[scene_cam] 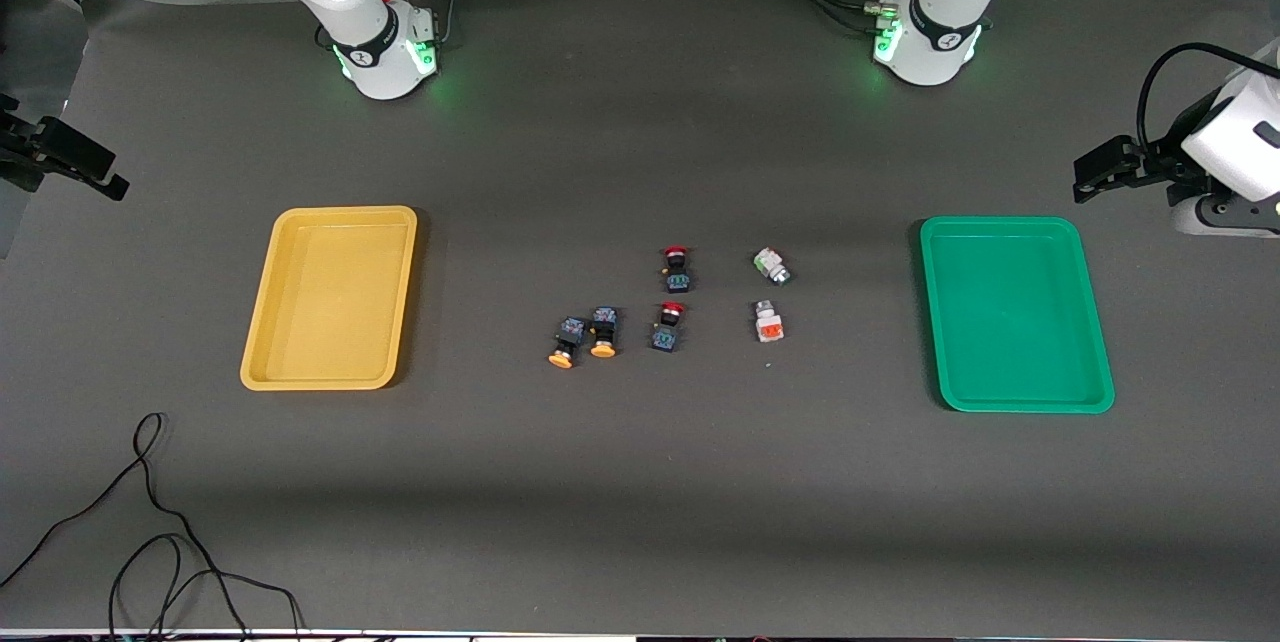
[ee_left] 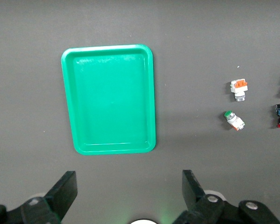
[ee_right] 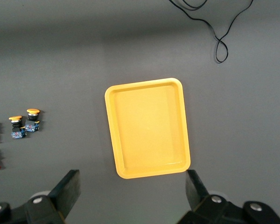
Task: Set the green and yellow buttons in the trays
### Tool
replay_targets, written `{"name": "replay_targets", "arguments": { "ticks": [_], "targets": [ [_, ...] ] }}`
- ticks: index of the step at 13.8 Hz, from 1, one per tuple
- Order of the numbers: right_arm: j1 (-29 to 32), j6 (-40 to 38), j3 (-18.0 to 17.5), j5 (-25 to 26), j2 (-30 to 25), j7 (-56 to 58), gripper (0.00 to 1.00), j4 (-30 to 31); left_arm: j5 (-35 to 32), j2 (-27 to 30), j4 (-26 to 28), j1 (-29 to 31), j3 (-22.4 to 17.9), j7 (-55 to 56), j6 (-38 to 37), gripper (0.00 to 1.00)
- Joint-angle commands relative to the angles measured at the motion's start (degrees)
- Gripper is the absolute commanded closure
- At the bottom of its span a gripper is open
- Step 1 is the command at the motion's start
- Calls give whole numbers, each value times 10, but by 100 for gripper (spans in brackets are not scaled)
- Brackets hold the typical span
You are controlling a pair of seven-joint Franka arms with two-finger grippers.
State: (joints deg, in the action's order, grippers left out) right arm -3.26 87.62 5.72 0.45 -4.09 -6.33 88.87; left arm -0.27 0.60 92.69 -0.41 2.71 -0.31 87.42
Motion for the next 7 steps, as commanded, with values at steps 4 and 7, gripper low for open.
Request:
{"name": "replay_targets", "arguments": {
  "ticks": [4, 7],
  "targets": [
    [-3, -7, 3, -11, 7, 8, 0, -12, -1, -4, -10, 4, 3, -8, -3, 0],
    [-4, 6, 2, -11, 15, 18, 0, -13, -1, -4, -10, 4, 3, -8, -3, 0]
  ]
}}
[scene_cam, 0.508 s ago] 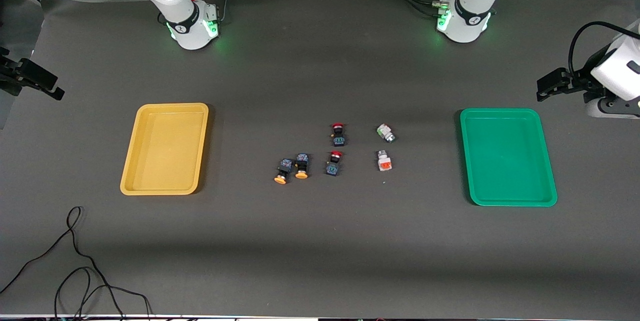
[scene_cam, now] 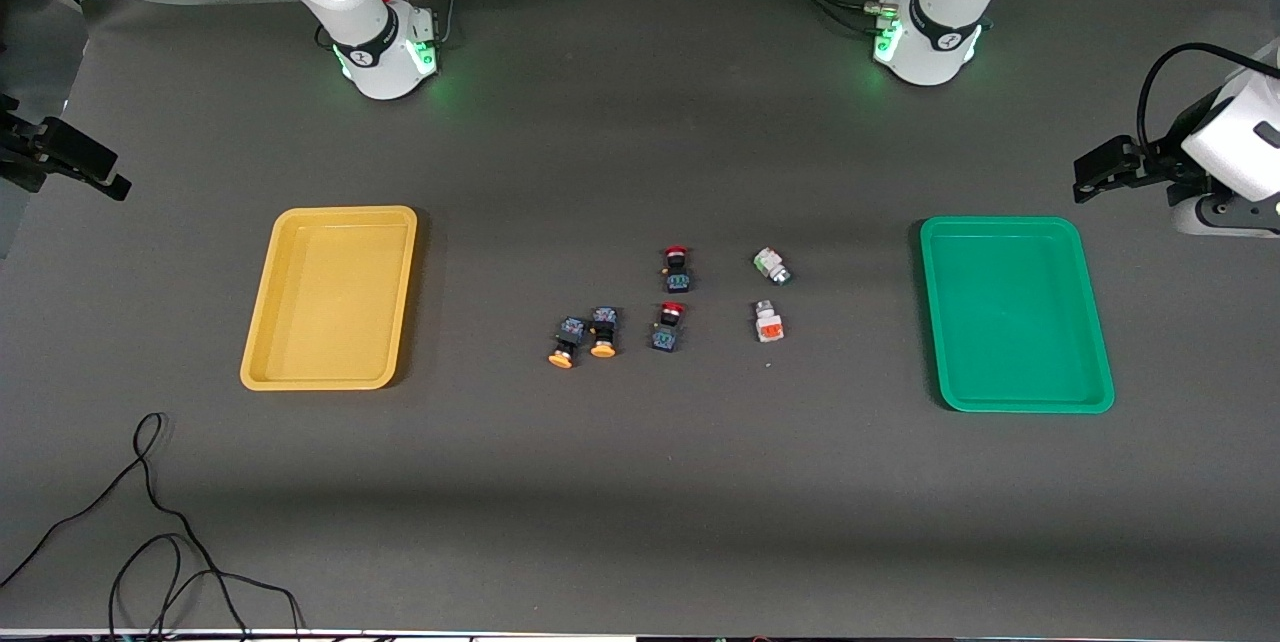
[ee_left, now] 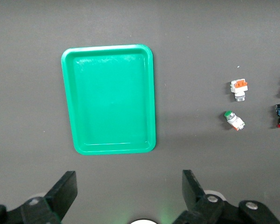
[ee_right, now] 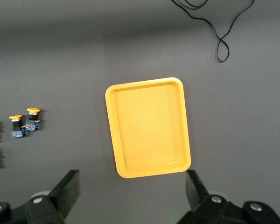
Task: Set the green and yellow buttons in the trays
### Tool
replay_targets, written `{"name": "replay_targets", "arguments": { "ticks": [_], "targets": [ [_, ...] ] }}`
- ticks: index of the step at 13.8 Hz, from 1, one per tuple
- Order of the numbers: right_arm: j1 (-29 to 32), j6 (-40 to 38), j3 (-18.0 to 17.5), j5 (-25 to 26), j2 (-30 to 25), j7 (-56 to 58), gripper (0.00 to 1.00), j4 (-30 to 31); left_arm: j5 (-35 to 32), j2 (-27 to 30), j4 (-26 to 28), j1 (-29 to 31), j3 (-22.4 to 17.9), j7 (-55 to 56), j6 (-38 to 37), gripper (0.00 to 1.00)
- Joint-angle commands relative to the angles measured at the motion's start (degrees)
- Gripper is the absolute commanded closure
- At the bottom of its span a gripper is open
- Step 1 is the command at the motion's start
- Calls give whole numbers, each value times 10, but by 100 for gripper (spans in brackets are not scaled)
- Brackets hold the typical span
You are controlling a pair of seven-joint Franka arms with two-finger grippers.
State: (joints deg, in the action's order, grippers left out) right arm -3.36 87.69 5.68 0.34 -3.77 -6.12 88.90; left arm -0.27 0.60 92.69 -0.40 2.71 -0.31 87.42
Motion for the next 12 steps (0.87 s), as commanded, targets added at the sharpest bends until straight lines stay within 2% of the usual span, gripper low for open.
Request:
{"name": "replay_targets", "arguments": {
  "ticks": [1, 3, 12],
  "targets": [
    [-3, 12, 2, -10, 17, 15, 0, -15, -2, -4, -10, 4, 3, -8, -3, 0],
    [-2, 8, 3, -10, 38, 14, 0, -15, -2, -4, -10, 4, 3, -8, -3, 0],
    [-25, -27, 0, -6, 45, 14, 0, -15, -2, -4, -10, 4, 3, -8, -2, 0]
  ]
}}
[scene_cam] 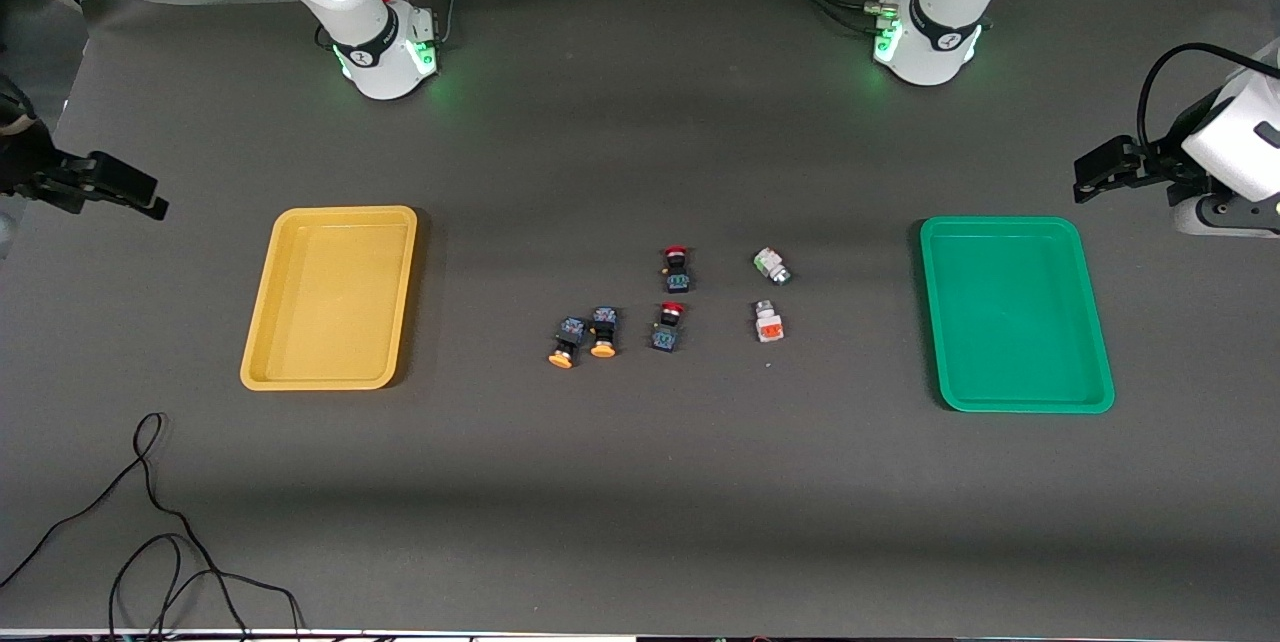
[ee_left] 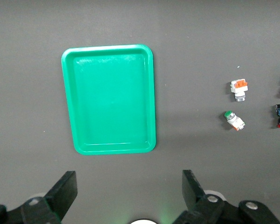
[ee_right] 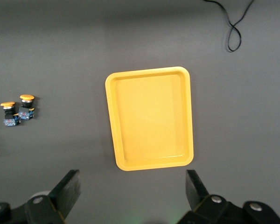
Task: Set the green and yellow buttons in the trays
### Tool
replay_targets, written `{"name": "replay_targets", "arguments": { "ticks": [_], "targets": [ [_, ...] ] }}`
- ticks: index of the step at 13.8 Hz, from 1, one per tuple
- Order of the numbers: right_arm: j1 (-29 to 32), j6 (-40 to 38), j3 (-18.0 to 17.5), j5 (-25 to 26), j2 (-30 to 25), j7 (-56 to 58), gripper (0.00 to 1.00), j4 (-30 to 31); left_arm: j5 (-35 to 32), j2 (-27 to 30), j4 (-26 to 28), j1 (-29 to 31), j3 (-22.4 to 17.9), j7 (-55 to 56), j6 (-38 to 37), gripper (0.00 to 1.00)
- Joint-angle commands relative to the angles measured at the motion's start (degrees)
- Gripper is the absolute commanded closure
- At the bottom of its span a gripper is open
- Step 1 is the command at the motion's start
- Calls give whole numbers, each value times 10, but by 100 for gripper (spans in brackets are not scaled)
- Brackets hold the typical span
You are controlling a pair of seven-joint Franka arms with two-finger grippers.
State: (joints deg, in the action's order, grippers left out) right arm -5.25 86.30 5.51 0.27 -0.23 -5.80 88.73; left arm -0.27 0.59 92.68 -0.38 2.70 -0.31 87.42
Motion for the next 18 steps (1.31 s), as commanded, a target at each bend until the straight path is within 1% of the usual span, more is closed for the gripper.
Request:
{"name": "replay_targets", "arguments": {
  "ticks": [1, 11, 15, 16, 18],
  "targets": [
    [-6, -13, 2, -5, 10, 11, 0, -15, -2, -4, -10, 4, 3, -8, -1, 0],
    [-6, -13, 7, -1, 11, 11, 0, -15, 0, -5, -9, 2, 3, -4, -6, 0],
    [-6, -14, 6, -1, 12, 4, 0, -14, 0, -5, -4, 1, 3, 0, -4, 0],
    [-6, -14, 6, -8, 13, 3, 0, -14, 0, -5, -3, 1, 3, 0, -4, 0],
    [-7, -13, 3, -9, 22, 3, 0, -15, 1, -3, 9, -1, 3, 11, 0, 0]
  ]
}}
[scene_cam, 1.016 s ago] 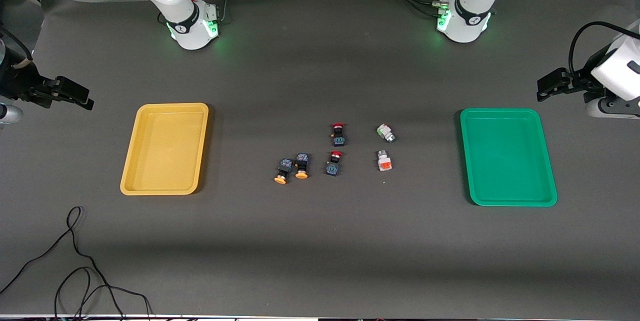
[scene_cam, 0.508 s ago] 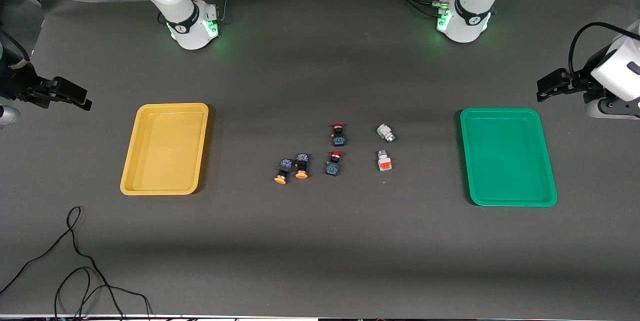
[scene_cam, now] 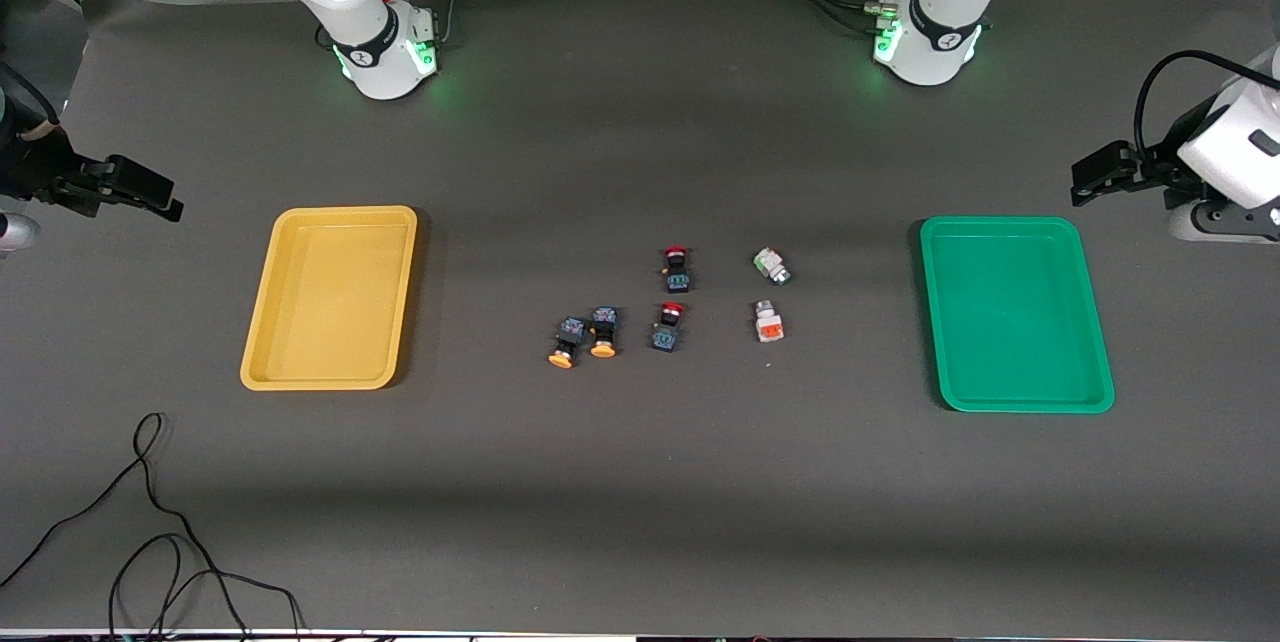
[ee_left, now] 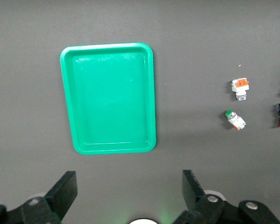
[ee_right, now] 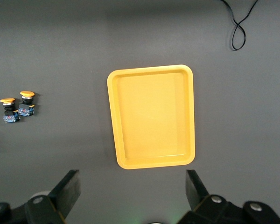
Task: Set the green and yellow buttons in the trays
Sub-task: 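Reach the right gripper to a yellow button while the left gripper reaches a green button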
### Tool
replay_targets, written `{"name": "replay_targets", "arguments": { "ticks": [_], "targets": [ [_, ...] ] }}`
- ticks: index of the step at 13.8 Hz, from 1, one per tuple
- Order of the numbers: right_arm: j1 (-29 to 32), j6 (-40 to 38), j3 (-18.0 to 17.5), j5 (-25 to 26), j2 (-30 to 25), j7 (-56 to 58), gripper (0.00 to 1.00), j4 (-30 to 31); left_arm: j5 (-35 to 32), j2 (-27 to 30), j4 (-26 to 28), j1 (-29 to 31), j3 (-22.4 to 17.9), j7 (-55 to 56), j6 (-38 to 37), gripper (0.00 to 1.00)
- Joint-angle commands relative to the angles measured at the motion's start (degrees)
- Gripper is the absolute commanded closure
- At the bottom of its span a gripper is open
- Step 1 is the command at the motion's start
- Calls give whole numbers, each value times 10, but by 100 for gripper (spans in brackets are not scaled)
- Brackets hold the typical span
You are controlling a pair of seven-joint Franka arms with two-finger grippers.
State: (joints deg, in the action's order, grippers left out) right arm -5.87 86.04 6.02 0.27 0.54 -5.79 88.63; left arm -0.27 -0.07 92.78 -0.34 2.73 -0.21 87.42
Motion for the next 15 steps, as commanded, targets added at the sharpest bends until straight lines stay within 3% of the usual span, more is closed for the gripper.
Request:
{"name": "replay_targets", "arguments": {
  "ticks": [1, 5, 12, 15],
  "targets": [
    [-2, -7, -4, -10, 18, 3, 0, -14, 1, 5, 20, -8, 4, 36, 6, 0],
    [-26, 5, -4, -18, 38, -19, 0, -15, 8, 9, 74, -76, 7, 177, 54, 0],
    [-73, 59, -5, -47, 92, -114, 0, -14, 11, 1, 167, -286, 10, 521, 203, 0],
    [-100, 88, -5, -41, 122, -156, 0, -14, 24, -1, 188, -333, 10, 599, 232, 0]
  ]
}}
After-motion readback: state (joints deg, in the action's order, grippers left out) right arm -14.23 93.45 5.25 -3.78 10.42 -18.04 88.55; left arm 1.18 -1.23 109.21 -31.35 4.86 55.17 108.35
